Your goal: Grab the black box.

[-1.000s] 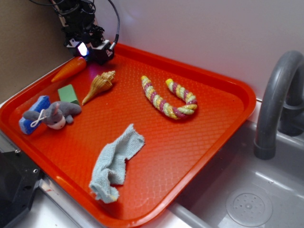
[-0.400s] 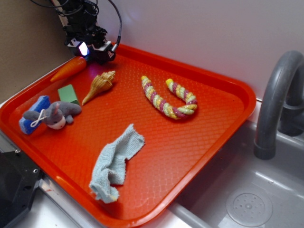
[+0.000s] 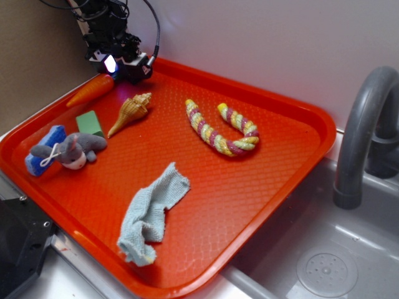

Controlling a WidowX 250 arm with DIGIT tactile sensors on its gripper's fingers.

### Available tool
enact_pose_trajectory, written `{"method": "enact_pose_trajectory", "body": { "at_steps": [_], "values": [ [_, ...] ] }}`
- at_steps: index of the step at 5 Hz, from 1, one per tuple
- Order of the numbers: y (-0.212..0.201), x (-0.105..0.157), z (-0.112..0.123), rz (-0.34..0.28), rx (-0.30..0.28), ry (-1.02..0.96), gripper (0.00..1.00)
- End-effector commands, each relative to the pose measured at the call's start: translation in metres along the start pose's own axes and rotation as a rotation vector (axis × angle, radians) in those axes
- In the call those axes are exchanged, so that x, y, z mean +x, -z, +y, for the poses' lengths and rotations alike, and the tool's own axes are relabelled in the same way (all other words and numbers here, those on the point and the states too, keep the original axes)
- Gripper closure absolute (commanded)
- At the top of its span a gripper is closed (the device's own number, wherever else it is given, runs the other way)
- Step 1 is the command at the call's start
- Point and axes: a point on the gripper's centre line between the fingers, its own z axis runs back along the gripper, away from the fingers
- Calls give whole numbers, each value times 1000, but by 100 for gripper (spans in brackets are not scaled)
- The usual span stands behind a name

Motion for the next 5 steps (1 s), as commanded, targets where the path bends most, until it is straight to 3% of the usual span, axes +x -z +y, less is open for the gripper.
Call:
{"method": "enact_pose_trajectory", "body": {
  "at_steps": [1, 2, 4, 5],
  "values": [
    [3, -1, -28, 5, -7, 70, 100],
    [-6, -12, -39, 0, -22, 118, 100],
    [-52, -38, -95, -1, -72, 274, 100],
    [-77, -50, -121, -10, -56, 338, 100]
  ]
}}
